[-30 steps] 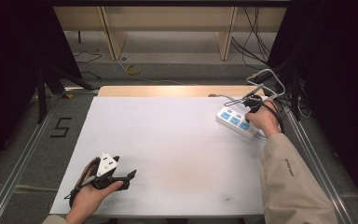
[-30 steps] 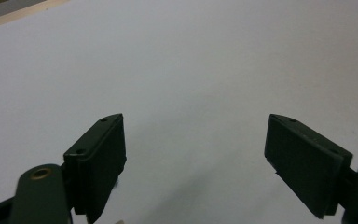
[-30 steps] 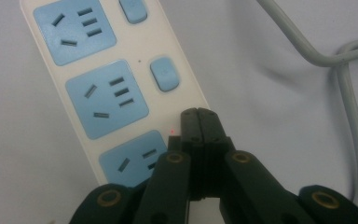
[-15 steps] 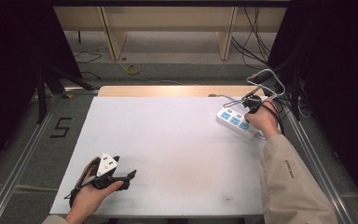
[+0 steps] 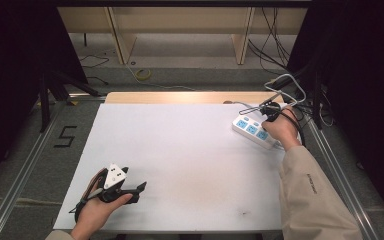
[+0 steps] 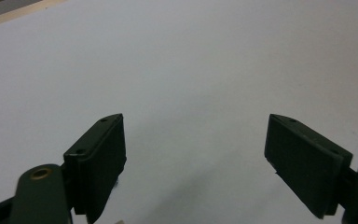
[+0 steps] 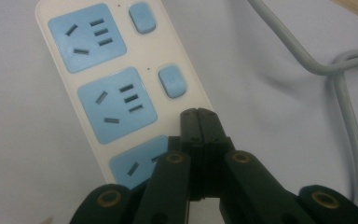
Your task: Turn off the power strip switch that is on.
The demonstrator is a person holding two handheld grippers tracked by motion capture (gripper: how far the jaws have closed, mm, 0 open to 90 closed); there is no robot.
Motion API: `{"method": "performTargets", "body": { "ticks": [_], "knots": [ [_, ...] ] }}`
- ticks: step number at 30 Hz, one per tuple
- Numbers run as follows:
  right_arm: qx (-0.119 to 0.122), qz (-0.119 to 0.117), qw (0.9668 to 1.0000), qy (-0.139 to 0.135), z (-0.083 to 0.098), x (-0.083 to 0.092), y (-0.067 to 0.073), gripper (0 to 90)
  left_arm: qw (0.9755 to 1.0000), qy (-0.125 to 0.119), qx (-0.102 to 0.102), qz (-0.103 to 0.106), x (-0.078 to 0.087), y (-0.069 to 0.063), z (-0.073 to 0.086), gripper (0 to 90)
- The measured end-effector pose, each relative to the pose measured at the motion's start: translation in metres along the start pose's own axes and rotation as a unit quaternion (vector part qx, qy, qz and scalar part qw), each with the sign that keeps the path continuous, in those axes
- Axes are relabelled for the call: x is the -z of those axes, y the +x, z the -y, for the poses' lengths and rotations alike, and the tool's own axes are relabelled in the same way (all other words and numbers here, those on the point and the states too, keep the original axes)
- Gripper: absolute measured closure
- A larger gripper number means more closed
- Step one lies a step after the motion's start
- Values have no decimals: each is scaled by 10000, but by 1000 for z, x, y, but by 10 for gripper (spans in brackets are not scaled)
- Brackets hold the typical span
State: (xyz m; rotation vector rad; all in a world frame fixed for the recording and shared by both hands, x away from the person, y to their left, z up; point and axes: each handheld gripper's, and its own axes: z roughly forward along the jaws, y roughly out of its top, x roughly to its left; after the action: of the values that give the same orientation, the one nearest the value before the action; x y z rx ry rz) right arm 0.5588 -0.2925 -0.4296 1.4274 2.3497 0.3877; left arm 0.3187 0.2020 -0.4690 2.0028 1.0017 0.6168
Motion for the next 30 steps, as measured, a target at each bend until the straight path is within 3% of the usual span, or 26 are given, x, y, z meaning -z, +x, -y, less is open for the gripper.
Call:
{"method": "performTargets", "body": {
  "ticks": [9,30],
  "knots": [
    [13,69,9997,-229,-1,7,2,900,10000,-1,-4,2,0,0,0,205],
    [-111,-26,9981,-599,13,20,4,900,10000,12,-4,-4,-1,0,0,205]
  ]
}}
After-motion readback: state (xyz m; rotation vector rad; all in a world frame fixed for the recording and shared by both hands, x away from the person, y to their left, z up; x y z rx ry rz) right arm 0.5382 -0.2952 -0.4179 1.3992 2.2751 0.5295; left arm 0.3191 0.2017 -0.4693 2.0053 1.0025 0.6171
